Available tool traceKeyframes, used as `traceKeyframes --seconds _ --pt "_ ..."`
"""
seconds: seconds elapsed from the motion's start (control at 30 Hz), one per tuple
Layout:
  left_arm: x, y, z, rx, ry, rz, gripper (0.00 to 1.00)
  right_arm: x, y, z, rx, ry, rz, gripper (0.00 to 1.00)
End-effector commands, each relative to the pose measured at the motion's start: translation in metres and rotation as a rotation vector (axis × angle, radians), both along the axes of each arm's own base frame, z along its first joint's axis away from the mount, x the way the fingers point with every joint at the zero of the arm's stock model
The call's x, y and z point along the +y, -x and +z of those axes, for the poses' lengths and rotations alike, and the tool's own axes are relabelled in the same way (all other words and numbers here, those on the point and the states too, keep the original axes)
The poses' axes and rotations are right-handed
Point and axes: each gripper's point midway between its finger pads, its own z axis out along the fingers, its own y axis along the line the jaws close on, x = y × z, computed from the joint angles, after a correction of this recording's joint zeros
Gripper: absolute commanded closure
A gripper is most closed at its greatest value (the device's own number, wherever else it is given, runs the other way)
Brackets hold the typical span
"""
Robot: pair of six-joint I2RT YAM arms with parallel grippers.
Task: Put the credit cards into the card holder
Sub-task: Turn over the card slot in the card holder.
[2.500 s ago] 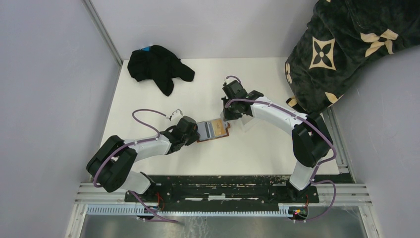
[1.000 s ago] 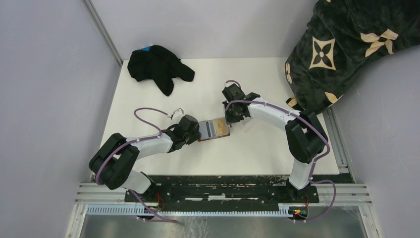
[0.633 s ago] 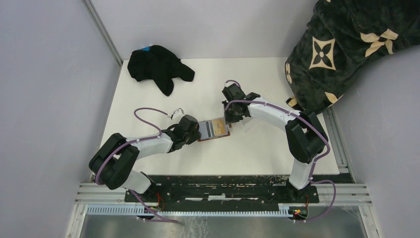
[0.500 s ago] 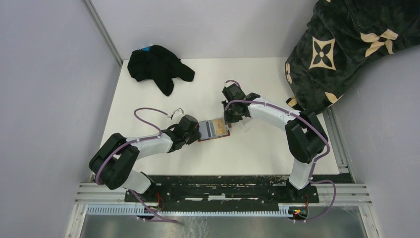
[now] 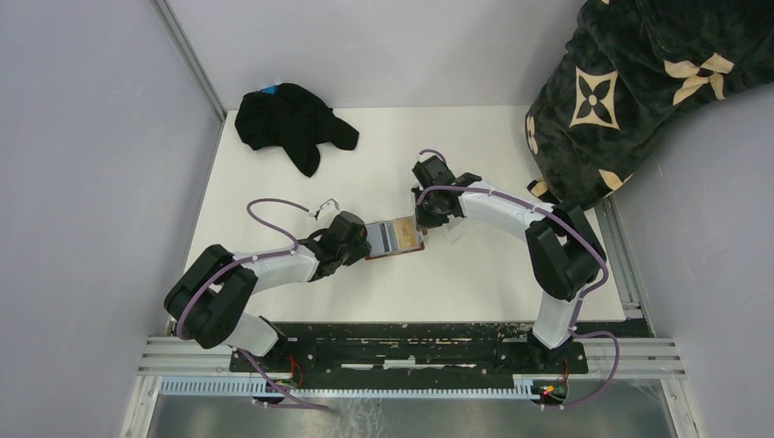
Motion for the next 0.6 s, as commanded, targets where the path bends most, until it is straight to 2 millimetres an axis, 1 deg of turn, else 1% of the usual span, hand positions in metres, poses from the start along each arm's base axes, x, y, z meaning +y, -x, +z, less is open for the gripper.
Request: traceKeyframes --seconds 0.0,0.57 --pt "0.0606 0.0894 -0.0713 0.36 -0.252 -0.032 0.59 -0.0051 -0.0142 0.0259 -0.084 -0.001 -0.011 0.99" --pt "0.0608 0.0885 -0.0738 0.372 -0.269 -0.036 0.59 -0.0104 -0.0212 0.0276 -0.092 0.026 -0.001 0.99"
